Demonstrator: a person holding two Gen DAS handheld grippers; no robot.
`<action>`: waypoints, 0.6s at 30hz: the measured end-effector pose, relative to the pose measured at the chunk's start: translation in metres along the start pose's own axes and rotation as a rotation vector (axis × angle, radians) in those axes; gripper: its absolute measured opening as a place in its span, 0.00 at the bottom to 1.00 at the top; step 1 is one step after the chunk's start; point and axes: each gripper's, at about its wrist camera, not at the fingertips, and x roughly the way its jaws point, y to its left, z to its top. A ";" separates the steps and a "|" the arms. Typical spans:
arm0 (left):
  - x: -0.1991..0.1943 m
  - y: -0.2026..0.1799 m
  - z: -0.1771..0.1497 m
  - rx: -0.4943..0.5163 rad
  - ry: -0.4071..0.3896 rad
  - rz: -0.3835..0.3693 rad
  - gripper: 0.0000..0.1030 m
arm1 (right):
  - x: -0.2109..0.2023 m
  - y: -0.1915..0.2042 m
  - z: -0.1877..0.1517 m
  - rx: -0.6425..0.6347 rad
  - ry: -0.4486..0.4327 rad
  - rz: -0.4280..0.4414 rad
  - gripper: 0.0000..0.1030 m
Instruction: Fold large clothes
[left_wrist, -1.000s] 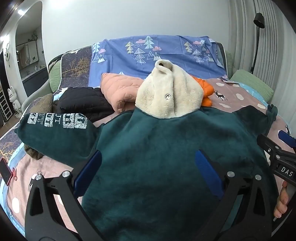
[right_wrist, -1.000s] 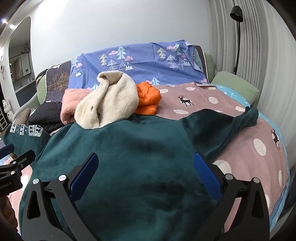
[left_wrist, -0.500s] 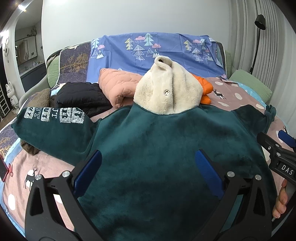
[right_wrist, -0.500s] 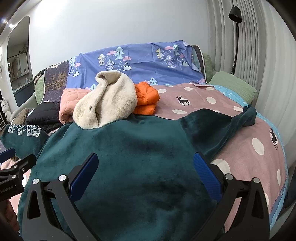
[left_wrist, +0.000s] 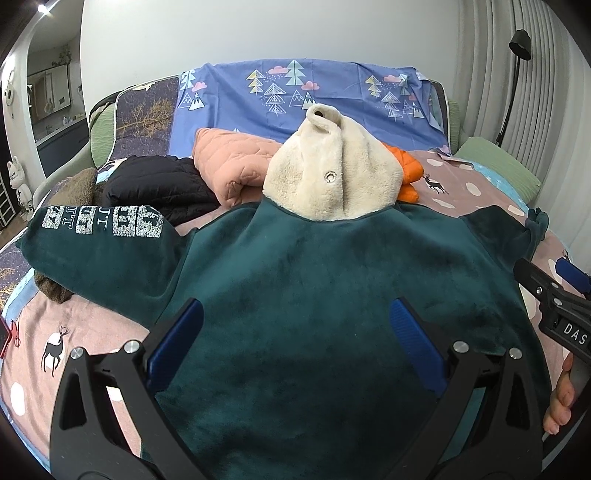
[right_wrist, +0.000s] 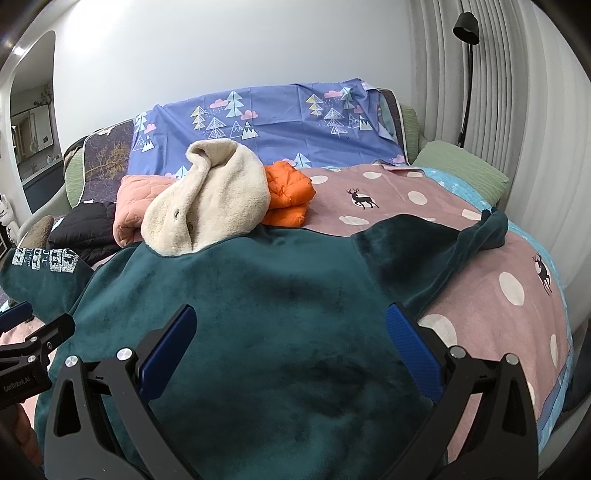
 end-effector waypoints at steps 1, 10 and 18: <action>0.000 0.000 0.000 0.000 0.000 0.000 0.98 | 0.000 -0.001 0.000 0.000 0.000 -0.001 0.99; 0.003 -0.001 0.000 0.005 -0.002 -0.005 0.98 | 0.001 -0.001 -0.001 0.005 -0.004 -0.011 0.99; 0.003 -0.001 0.000 0.004 -0.003 -0.004 0.98 | 0.001 0.000 -0.002 0.003 0.000 -0.011 0.99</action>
